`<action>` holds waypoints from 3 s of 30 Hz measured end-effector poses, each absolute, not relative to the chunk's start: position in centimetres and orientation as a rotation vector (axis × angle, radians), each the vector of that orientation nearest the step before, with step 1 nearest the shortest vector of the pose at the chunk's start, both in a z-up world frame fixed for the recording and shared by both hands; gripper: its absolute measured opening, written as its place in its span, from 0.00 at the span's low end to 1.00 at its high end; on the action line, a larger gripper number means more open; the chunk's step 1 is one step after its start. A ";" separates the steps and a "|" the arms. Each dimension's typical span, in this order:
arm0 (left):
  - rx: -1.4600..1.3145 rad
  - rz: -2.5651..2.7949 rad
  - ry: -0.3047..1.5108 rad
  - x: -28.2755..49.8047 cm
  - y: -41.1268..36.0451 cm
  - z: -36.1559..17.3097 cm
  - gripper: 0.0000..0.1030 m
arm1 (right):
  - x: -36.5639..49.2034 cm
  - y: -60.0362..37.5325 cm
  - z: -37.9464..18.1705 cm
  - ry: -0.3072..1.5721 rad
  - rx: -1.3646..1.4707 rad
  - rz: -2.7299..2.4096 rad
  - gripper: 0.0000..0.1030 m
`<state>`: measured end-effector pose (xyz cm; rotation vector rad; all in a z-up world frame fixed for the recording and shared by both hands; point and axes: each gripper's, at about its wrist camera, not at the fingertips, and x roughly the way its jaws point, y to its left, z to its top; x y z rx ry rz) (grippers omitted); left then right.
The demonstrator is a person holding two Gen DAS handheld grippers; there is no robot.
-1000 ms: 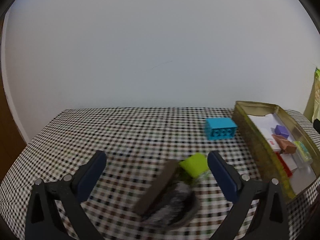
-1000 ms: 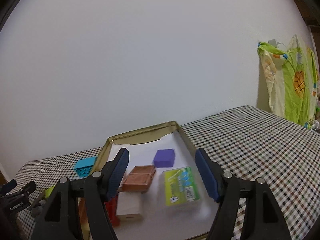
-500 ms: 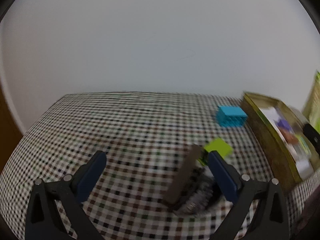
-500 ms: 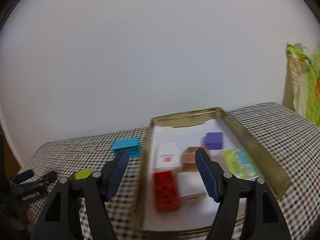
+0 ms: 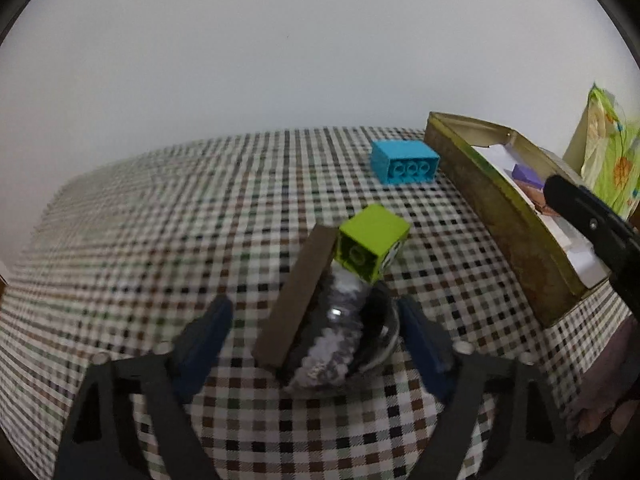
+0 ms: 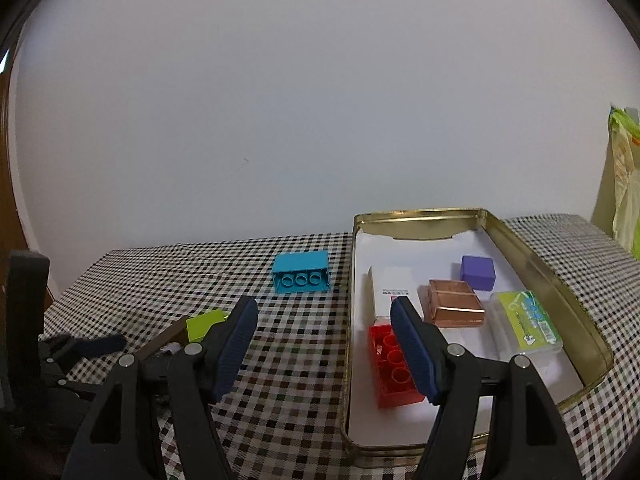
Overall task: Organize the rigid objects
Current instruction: 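Grasp the grey sequined pouch with the left gripper, then grasp the lime-green soccer block with the right gripper while the left holds the pouch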
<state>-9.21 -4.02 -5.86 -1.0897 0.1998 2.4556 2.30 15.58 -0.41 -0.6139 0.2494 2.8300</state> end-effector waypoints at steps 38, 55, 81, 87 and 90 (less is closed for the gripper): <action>-1.179 2.403 0.069 -10.4 -6.1 -6.1 0.56 | 0.1 13.3 -1.0 0.227 -0.769 2.932 0.69; -1.077 2.357 0.004 -8.9 -9.4 -4.5 0.57 | 0.2 14.2 -1.4 0.268 -0.790 2.925 0.69; -1.167 2.315 0.093 -9.2 -6.3 -6.6 0.41 | 0.2 14.5 -1.6 0.308 -0.817 2.910 0.69; -1.106 2.320 0.117 -8.6 -5.9 -5.8 0.41 | -0.1 14.5 -1.8 0.322 -0.837 2.905 0.69; -1.040 2.330 0.073 -8.3 -6.5 -4.7 0.41 | -0.4 14.2 -1.8 0.312 -0.850 2.906 0.69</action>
